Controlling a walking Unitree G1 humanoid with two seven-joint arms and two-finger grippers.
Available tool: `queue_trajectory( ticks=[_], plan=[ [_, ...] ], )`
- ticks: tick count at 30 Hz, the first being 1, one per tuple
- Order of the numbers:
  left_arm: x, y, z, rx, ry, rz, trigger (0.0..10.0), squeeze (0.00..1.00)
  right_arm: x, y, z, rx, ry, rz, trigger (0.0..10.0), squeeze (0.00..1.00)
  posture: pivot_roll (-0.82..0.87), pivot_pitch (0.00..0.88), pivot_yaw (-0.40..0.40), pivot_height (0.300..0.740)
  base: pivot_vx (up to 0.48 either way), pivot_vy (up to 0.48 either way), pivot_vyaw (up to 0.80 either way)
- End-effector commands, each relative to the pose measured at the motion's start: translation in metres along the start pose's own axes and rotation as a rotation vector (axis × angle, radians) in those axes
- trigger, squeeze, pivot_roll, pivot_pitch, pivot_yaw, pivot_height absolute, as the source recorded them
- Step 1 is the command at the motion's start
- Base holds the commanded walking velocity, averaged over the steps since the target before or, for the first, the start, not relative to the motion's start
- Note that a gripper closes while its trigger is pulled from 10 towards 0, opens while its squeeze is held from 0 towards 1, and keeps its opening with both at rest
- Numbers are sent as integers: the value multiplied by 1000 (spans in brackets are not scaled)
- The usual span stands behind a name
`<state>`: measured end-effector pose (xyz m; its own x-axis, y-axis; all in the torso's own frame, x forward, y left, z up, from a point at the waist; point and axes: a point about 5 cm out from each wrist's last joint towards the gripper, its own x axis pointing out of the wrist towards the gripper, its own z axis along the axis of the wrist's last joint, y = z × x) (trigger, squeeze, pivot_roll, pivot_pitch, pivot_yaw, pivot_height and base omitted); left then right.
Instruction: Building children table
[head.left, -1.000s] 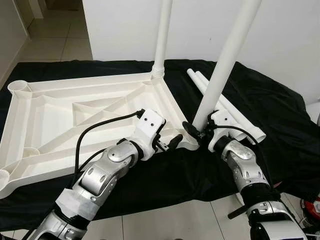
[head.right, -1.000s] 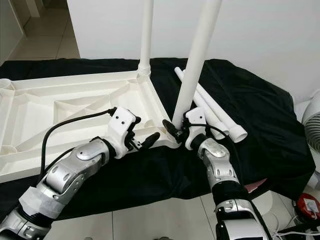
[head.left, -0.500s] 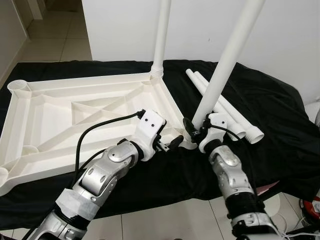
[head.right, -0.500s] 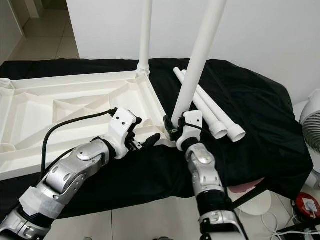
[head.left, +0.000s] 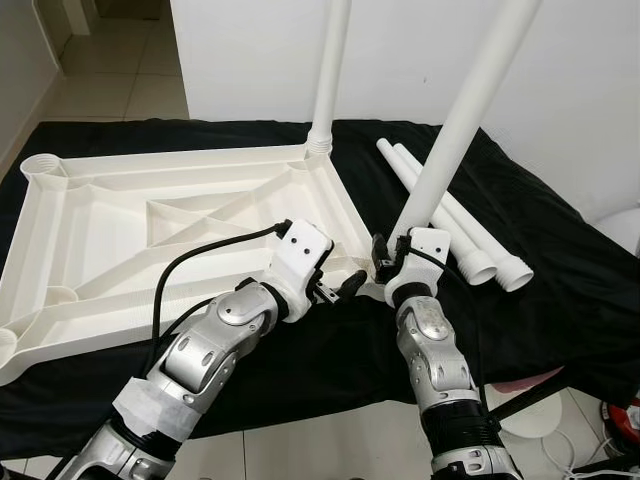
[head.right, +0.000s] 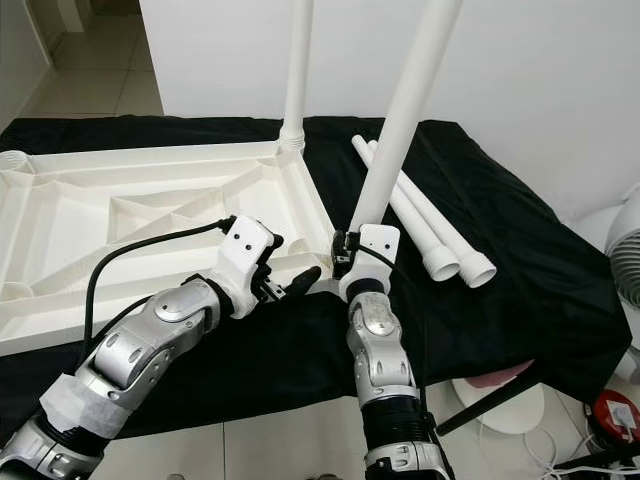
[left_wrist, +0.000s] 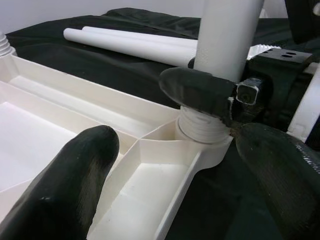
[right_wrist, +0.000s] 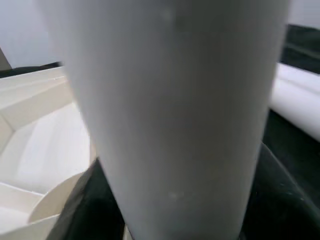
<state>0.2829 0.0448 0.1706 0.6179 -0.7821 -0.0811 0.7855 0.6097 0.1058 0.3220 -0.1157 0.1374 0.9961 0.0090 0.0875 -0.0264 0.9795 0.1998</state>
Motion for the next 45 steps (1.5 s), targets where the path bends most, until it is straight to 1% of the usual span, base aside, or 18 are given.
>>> queue_trajectory(
  ticks=[1,5,11,12,13,14,17,18,21,22,27,29,36,37,38,39,40,45],
  plan=[
    [0,-10,0,9,-3,-136,10000,0,0,-4,2,24,-8,0,10000,1000,41,18,-85,740,0,0,0],
    [0,-9,0,12,-3,-133,10000,0,1,-6,14,10,-57,52,10000,1000,43,16,-90,740,0,0,0],
    [-1,-10,0,11,-3,-132,10000,0,3,-9,16,-16,-45,97,10000,1000,42,16,-89,740,0,0,0],
    [-1,-11,0,11,-4,-132,10000,0,4,-12,17,-37,-33,134,10000,965,42,18,-89,740,0,0,0],
    [-1,-11,0,11,-4,-132,10000,0,4,-12,17,-37,-33,134,10000,965,42,18,-89,740,0,0,0],
    [-1,-11,-1,12,-3,-132,10000,0,6,-16,17,-82,-15,187,10000,0,42,19,-89,740,0,0,0],
    [-1,-11,-1,13,-3,-132,10000,0,7,-22,16,-130,4,256,10000,0,43,21,-89,740,0,0,0],
    [-1,-10,0,16,-3,-129,10000,0,9,-26,15,-172,17,336,10000,0,43,21,-89,740,0,0,0],
    [-1,-9,0,18,-3,-127,10000,0,9,-28,15,-197,26,391,10000,0,43,21,-89,740,0,0,0],
    [-1,-6,1,22,-4,-124,10000,0,13,-32,13,-238,55,484,10000,0,39,19,-74,740,0,0,0],
    [0,-4,3,26,-6,-121,10000,0,18,-35,12,-270,82,538,10000,0,43,18,-69,740,0,0,0],
    [0,-3,4,29,-8,-120,10000,0,22,-34,11,-285,98,599,10000,0,45,17,-66,740,0,0,0],
    [1,-2,5,33,-9,-115,10000,0,32,-34,13,-345,124,667,10000,0,49,17,-65,740,0,0,0],
    [1,-1,5,33,-9,-113,10000,0,35,-34,14,-364,129,678,3451,0,49,17,-65,740,0,0,0],
    [1,-1,5,33,-9,-111,10000,0,37,-34,14,-376,133,695,1882,0,49,17,-65,740,0,0,0],
    [1,-1,5,33,-9,-111,10000,0,37,-34,14,-376,133,695,1882,0,49,17,-65,740,0,0,0],
    [0,-2,5,33,-9,-111,10000,0,37,-34,14,-382,136,706,0,0,58,22,-68,740,0,0,0],
    [-1,-2,4,31,-6,-107,10000,0,37,-36,9,-358,170,731,0,0,64,26,-74,740,0,0,0]
  ],
)
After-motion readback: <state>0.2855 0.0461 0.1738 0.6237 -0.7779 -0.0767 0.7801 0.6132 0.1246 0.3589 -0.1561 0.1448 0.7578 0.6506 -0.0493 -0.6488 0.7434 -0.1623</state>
